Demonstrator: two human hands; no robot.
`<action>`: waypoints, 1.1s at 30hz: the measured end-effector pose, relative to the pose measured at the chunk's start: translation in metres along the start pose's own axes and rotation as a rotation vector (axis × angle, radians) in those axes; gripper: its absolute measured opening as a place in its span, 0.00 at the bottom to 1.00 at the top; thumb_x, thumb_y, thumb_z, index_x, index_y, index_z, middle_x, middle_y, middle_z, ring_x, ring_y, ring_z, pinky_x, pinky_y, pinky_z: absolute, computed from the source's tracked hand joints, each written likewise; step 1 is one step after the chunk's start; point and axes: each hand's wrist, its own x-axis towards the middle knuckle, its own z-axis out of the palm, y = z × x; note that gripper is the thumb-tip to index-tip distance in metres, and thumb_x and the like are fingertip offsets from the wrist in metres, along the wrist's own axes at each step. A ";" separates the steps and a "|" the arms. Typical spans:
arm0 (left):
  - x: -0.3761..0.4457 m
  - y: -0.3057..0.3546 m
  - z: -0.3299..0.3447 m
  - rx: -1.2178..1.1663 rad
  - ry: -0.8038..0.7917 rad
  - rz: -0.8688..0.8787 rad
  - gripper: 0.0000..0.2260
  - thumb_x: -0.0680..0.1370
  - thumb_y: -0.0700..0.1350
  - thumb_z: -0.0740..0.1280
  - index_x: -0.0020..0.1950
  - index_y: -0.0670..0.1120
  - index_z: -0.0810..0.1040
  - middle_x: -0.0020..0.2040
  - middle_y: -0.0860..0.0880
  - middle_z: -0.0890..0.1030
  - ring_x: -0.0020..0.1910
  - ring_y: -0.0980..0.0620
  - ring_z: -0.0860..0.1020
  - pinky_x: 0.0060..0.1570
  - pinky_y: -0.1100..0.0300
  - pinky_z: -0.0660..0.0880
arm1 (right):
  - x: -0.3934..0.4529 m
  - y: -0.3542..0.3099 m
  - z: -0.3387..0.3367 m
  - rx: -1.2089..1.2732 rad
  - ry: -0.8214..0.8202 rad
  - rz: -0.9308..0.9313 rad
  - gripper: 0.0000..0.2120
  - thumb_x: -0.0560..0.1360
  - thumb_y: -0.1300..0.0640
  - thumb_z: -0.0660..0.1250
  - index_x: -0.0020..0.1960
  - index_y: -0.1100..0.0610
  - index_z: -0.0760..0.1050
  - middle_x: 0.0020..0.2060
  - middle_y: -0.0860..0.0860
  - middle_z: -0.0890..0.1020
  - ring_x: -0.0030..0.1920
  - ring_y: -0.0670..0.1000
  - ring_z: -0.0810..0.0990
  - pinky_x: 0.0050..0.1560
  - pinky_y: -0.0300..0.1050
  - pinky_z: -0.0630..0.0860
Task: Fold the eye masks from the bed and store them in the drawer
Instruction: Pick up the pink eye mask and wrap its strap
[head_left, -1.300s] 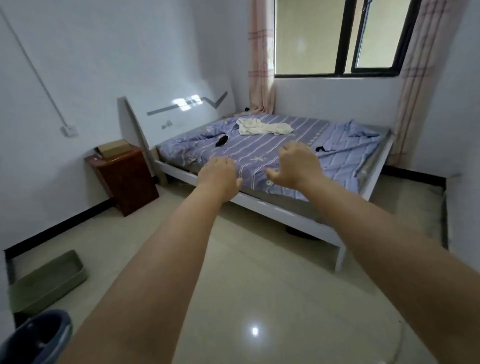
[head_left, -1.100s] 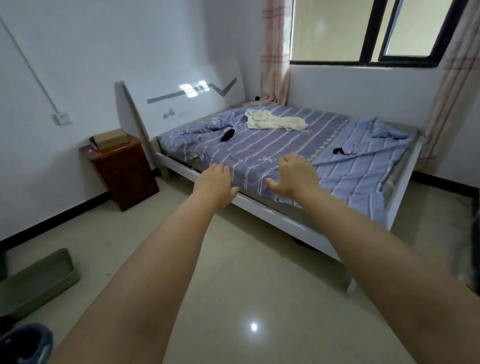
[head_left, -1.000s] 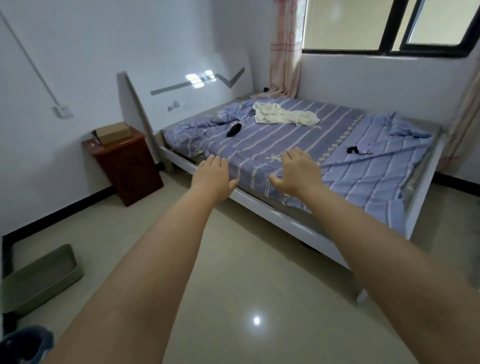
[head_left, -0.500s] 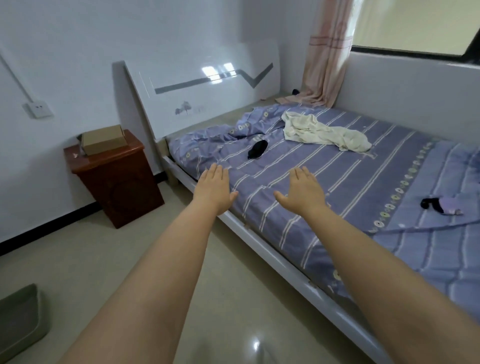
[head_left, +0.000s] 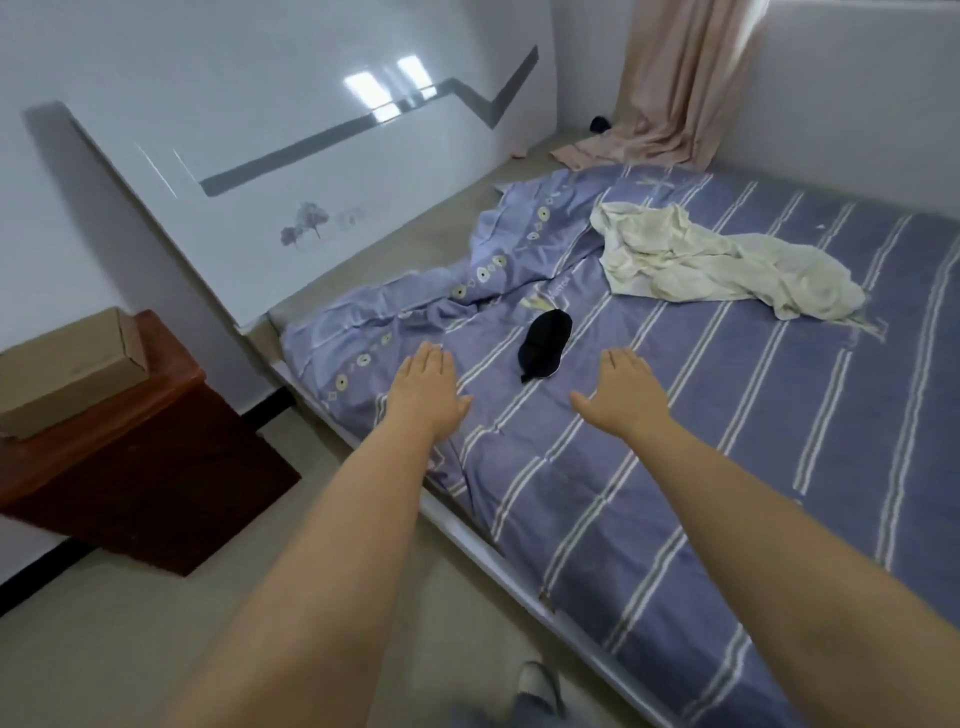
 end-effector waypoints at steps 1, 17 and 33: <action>0.028 -0.012 0.000 -0.005 -0.017 0.017 0.29 0.79 0.53 0.53 0.72 0.37 0.45 0.76 0.39 0.48 0.75 0.44 0.45 0.74 0.50 0.46 | 0.026 -0.005 0.005 0.003 -0.019 0.017 0.35 0.75 0.45 0.58 0.71 0.65 0.49 0.73 0.61 0.55 0.74 0.58 0.51 0.74 0.52 0.50; 0.406 -0.080 0.173 -0.003 -0.376 0.502 0.29 0.79 0.51 0.53 0.72 0.38 0.44 0.76 0.40 0.46 0.75 0.45 0.44 0.74 0.53 0.44 | 0.310 -0.022 0.203 0.297 -0.158 0.578 0.26 0.74 0.50 0.63 0.67 0.60 0.61 0.69 0.60 0.65 0.67 0.60 0.64 0.64 0.54 0.67; 0.437 -0.043 0.229 -0.464 -0.259 0.707 0.27 0.70 0.43 0.71 0.67 0.41 0.66 0.68 0.32 0.68 0.65 0.35 0.69 0.61 0.43 0.69 | 0.306 0.010 0.229 0.527 0.014 0.216 0.05 0.65 0.69 0.68 0.41 0.69 0.79 0.33 0.66 0.82 0.33 0.61 0.82 0.33 0.48 0.79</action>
